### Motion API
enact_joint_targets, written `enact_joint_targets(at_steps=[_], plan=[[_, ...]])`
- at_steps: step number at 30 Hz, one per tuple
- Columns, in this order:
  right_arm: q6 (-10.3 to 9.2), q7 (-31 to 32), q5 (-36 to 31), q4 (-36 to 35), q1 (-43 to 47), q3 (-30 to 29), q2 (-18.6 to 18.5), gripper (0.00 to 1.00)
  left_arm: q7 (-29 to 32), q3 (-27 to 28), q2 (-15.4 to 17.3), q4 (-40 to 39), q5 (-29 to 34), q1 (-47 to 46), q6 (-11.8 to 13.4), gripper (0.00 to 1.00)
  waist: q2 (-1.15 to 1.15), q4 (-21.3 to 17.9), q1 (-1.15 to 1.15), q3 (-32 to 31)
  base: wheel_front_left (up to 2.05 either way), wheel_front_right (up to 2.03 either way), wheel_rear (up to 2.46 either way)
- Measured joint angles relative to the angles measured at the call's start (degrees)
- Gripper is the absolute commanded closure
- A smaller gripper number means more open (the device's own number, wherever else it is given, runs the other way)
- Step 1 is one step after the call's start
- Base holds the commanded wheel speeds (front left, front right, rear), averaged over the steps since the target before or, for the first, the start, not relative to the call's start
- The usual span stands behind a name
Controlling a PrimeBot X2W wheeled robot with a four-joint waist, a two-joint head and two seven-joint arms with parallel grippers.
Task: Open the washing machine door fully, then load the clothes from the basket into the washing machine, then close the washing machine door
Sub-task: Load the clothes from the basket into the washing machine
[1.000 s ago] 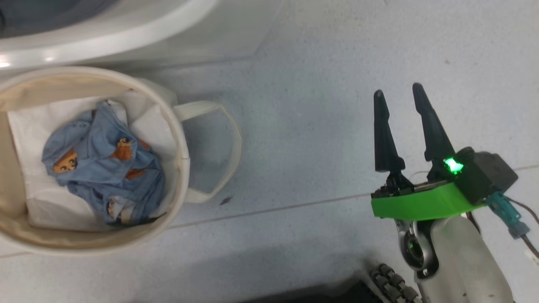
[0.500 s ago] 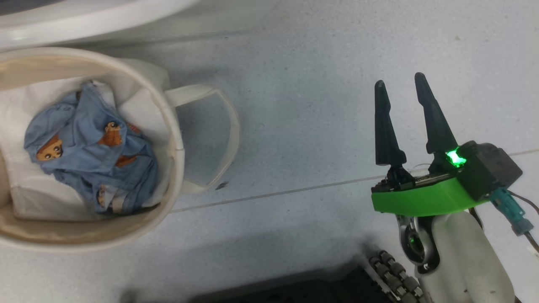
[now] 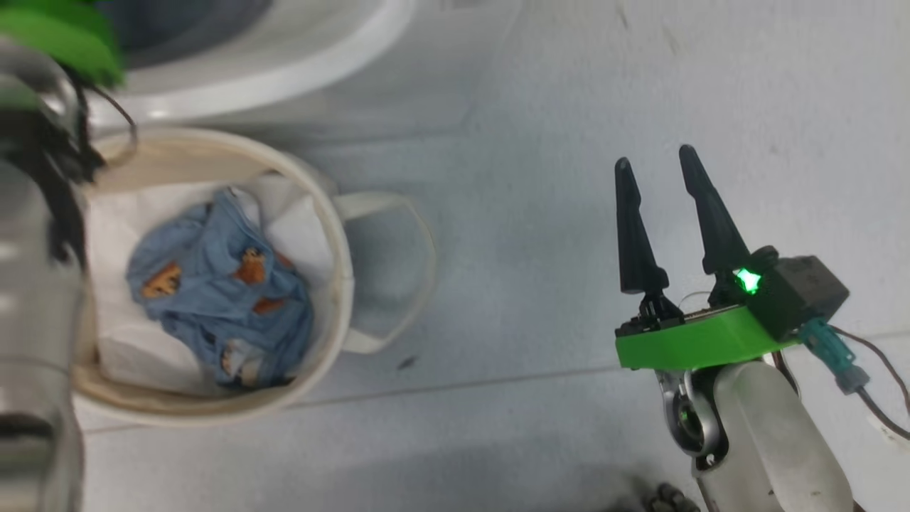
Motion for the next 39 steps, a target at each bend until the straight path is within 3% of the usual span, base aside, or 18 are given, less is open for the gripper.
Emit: enact_joint_targets(at_steps=[24, 39], plan=[[0.0, 0.0, -0.6, 5.3, 12.6, -1.7, 0.0, 0.0, 0.0, -2.7, -8.3, -20.2, -1.8, 47.2, -3.5, 0.0, 0.0, 8.5, -0.01, -29.3, 0.0, 0.0, 0.0], [0.0, 0.0, 0.6, 5.7, 18.4, -3.0, 0.0, 0.0, 0.0, -2.7, -10.3, -27.8, -0.7, 59.2, -2.0, 0.0, 0.0, 10.2, -0.01, -36.3, 0.0, 0.0, 0.0]])
